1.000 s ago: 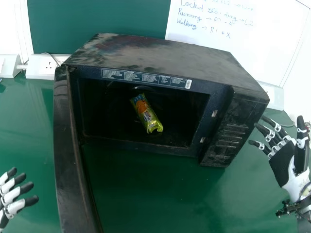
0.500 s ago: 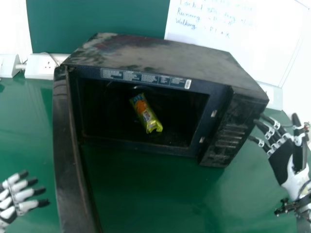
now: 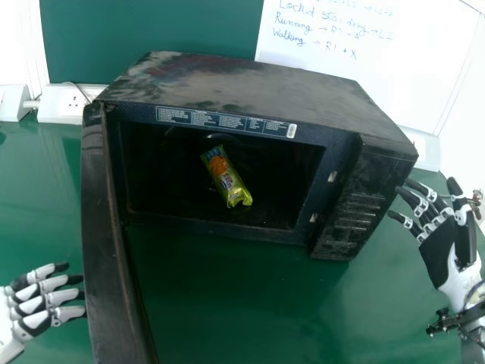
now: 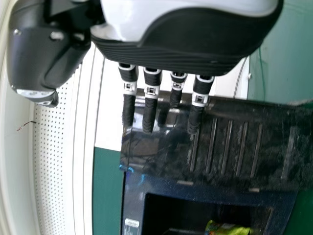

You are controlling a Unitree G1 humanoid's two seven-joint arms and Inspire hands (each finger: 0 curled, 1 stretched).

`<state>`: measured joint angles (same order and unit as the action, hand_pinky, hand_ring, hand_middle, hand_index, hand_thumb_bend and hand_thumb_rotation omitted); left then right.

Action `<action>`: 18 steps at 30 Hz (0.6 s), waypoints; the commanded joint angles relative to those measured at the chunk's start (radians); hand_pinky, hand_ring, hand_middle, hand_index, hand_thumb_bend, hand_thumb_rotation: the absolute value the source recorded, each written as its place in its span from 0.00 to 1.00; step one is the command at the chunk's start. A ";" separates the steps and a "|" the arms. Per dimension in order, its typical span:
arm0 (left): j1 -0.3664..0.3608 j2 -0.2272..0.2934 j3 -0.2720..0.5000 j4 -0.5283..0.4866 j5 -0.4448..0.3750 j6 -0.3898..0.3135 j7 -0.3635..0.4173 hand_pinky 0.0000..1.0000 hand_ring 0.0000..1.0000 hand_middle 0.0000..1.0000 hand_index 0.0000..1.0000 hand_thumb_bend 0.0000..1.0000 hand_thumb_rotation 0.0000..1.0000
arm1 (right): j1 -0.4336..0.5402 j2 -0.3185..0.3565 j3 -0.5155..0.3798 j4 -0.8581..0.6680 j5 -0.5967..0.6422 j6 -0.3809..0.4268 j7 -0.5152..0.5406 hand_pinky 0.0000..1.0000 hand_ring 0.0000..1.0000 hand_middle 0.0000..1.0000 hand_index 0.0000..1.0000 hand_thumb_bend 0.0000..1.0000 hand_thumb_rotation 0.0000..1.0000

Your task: Put biscuit inside oven

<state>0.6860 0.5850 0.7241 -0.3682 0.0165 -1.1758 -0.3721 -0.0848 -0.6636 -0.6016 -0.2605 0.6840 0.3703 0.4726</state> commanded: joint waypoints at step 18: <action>-0.177 0.179 -0.057 0.054 -0.017 0.071 -0.054 0.74 0.83 0.87 0.87 0.90 1.00 | -0.016 0.018 0.012 0.003 -0.020 -0.029 0.016 0.76 0.75 0.78 0.79 0.65 0.60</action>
<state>0.5188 0.7558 0.6844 -0.3244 0.0023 -1.1117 -0.4175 -0.0976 -0.6534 -0.5882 -0.2589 0.6653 0.3588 0.4833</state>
